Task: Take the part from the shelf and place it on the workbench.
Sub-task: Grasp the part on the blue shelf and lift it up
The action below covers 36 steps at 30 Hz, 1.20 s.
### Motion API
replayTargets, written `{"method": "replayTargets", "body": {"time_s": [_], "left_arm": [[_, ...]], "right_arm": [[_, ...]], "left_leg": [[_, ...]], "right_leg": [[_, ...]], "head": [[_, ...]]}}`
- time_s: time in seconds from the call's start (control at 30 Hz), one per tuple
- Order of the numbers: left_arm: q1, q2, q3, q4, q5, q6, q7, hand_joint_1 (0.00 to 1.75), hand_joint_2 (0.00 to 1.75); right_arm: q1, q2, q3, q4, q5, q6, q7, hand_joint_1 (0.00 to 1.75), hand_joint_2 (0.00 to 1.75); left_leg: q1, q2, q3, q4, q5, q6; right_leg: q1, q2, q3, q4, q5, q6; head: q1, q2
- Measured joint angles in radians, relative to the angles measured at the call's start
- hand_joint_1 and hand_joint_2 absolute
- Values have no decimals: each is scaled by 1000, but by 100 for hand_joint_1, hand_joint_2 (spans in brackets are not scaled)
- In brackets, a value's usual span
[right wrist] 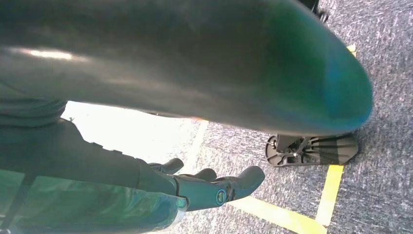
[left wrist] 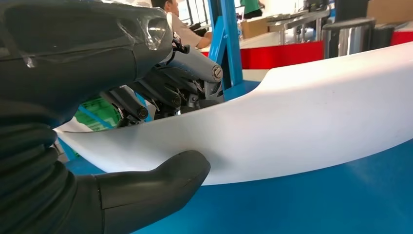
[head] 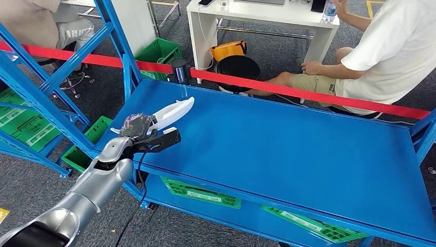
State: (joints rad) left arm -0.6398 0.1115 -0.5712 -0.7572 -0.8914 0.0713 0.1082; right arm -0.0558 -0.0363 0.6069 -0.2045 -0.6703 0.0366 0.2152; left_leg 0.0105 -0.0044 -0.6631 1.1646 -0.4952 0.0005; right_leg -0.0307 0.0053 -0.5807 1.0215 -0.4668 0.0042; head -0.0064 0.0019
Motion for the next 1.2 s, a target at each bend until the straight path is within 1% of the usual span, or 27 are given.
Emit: {"method": "replayTargets", "body": {"time_s": [0.03,0.07,0.1,0.2,0.23,0.27,0.33,0.37,0.4,0.43,0.47,0.5,0.53,0.57,0.6,0.7,0.77,0.8,0.87,0.9,0.93,0.97,1.03,1.07,1.1,1.13,1.2], "left_arm": [[-2,0,1,-1,1,0,0,175,175],[-4,0,1,-2,3,-1,0,175,175],[-5,0,2,-4,5,-3,0,175,175],[-5,-1,5,-10,18,-8,-3,175,175],[-6,-2,6,-13,23,-9,-4,175,175],[-6,-3,6,-16,28,-11,-6,175,175],[-3,-6,6,-20,41,-15,-12,175,175],[0,-6,6,-23,50,-16,-19,175,175],[5,-7,7,-29,66,-17,-29,175,175],[9,-7,10,-39,86,-20,-39,175,175],[13,-7,13,-50,108,-25,-48,175,175],[16,-7,16,-62,127,-31,-54,175,175],[17,-7,20,-75,141,-39,-56,175,175],[18,-7,23,-86,150,-45,-56,175,175],[20,-6,25,-96,156,-49,-57,175,175],[28,-4,30,-116,167,-54,-58,175,175],[31,-2,31,-124,173,-54,-61,175,175],[32,-1,31,-127,176,-55,-62,175,175],[36,1,31,-130,184,-56,-65,175,175],[39,2,31,-130,189,-57,-67,175,175],[41,3,31,-131,195,-59,-69,175,175],[43,3,31,-133,200,-60,-71,175,175],[41,4,31,-140,209,-61,-74,175,175],[40,4,31,-144,215,-61,-77,175,175],[39,3,31,-149,220,-61,-81,175,175],[39,3,31,-153,228,-59,-86,175,175],[44,2,31,-169,249,-47,-104,175,175]], "right_arm": [[-1,1,0,0,0,0,0,0,0],[-2,2,0,0,0,0,0,0,0],[-3,2,0,0,0,0,0,0,0],[-2,4,0,0,0,0,-1,0,0],[-2,4,0,0,0,0,-1,0,0],[-2,3,0,0,0,0,-1,0,0],[-1,2,0,0,0,-1,-1,0,0],[0,2,0,0,0,-3,-1,0,0],[2,1,0,0,0,-4,-1,0,0],[3,0,0,0,0,-6,-2,0,0],[3,-1,0,0,1,-8,-2,0,0],[3,-2,0,0,2,-8,-3,0,0],[2,-3,0,0,4,-8,-4,0,0],[1,-4,0,0,5,-8,-4,0,0],[1,-4,0,0,5,-8,-4,0,0],[2,-5,0,0,5,-8,-3,0,0],[1,-6,0,0,5,-8,-3,0,0],[0,-6,0,0,5,-7,-3,0,0],[0,-5,0,0,5,-6,-2,0,0],[1,-5,0,0,5,-6,-2,0,0],[1,-5,0,0,4,-5,-1,0,0],[1,-5,0,0,3,-4,-1,0,0],[0,-4,0,0,1,-2,-1,0,0],[-1,-3,0,0,0,-1,-1,0,0],[-1,-2,0,0,-1,0,-1,0,0],[-1,-2,0,0,-1,1,-1,0,0],[1,0,0,0,-5,1,-2,0,0]], "left_leg": [[-2,0,34,-67,25,6],[-5,0,58,-118,39,11],[-8,0,71,-145,42,15],[-12,2,79,-163,43,26],[-10,3,85,-172,49,32],[-8,4,90,-181,55,38],[-7,5,92,-188,61,46],[-7,5,90,-188,62,46],[-8,4,90,-187,62,46],[-8,3,90,-186,61,46],[-7,2,90,-185,61,45],[-7,0,89,-182,59,42],[-9,-1,87,-175,55,37],[-11,-2,83,-169,51,31],[-13,-2,80,-163,49,26],[-10,-2,73,-158,45,15],[-5,-1,54,-117,15,4],[-3,0,31,-67,-14,-2],[0,0,-30,70,-74,-11],[1,0,-54,118,-86,-13],[2,0,-62,132,-81,-13],[3,0,-50,106,-58,-11],[2,0,13,-27,8,-1],[-1,0,45,-90,29,4],[-3,0,66,-131,40,9],[-7,0,74,-149,39,12],[-8,2,76,-158,42,21]], "right_leg": [[3,1,1,0,0,1],[5,1,0,0,0,1],[6,1,-2,-1,0,4],[7,1,-6,-2,2,18],[7,0,-13,11,-7,19],[8,0,-28,43,-24,17],[7,-1,-87,167,-77,10],[6,-1,-118,232,-98,9],[6,-1,-139,274,-107,13],[5,-1,-140,275,-101,20],[4,-1,-124,237,-80,30],[2,-3,-91,167,-51,39],[1,-4,-56,95,-25,44],[1,-5,-31,41,-7,43],[2,-5,-16,9,3,38],[5,-3,-14,0,9,19],[-1,-2,-13,-3,12,8],[-3,-2,-13,-3,12,3],[-2,-3,-14,-3,13,-2],[-2,-2,-14,-3,13,-2],[-2,-2,-14,-3,13,-2],[-2,-2,-13,-3,12,-2],[-1,0,-11,-3,12,-2],[2,1,-12,-3,12,0],[5,1,-15,-2,13,3],[6,1,-18,-3,14,6],[6,0,-23,-5,17,17]], "head": [[0,0],[0,0],[1,0],[0,0],[1,0],[2,0],[3,0],[3,0],[3,0],[3,0],[3,0],[3,0],[3,0],[2,0],[2,0],[1,0],[1,0],[0,0],[0,0],[0,0],[0,0],[0,0],[0,0],[0,0],[0,0],[1,0],[1,0]]}}
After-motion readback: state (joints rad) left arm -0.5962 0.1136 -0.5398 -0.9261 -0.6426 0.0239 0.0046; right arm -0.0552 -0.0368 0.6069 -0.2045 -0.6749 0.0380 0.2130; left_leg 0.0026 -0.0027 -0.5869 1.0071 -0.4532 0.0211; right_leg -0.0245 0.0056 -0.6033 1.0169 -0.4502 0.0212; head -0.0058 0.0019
